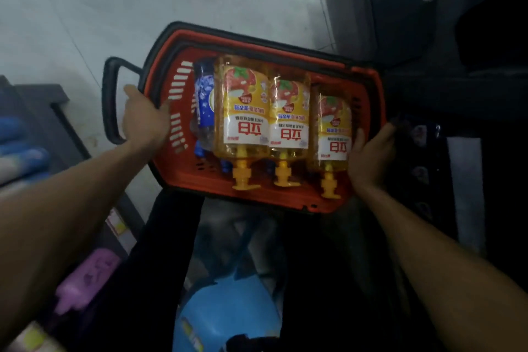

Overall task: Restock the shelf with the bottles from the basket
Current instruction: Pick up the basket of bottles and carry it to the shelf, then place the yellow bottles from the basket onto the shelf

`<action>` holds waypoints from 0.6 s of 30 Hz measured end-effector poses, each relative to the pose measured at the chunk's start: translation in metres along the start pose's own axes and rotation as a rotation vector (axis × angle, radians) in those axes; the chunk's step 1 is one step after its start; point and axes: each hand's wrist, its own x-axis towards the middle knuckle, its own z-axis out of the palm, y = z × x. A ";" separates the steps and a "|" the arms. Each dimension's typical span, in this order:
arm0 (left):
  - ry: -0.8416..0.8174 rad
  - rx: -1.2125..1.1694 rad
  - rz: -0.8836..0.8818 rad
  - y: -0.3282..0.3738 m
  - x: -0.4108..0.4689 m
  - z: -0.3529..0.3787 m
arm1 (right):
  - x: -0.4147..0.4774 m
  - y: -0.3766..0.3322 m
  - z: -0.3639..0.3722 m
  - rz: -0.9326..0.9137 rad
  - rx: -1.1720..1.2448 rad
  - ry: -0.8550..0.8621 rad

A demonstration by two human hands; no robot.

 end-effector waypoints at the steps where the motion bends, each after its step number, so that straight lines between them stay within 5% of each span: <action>1: 0.033 0.025 0.014 -0.005 -0.001 0.004 | 0.002 0.004 0.003 -0.013 -0.003 0.003; 10: 0.230 0.081 0.142 -0.013 -0.001 0.022 | -0.001 0.016 0.008 -0.219 0.060 0.165; 18: 0.172 0.125 0.341 -0.045 -0.046 0.026 | -0.060 0.018 0.007 -0.318 -0.035 0.177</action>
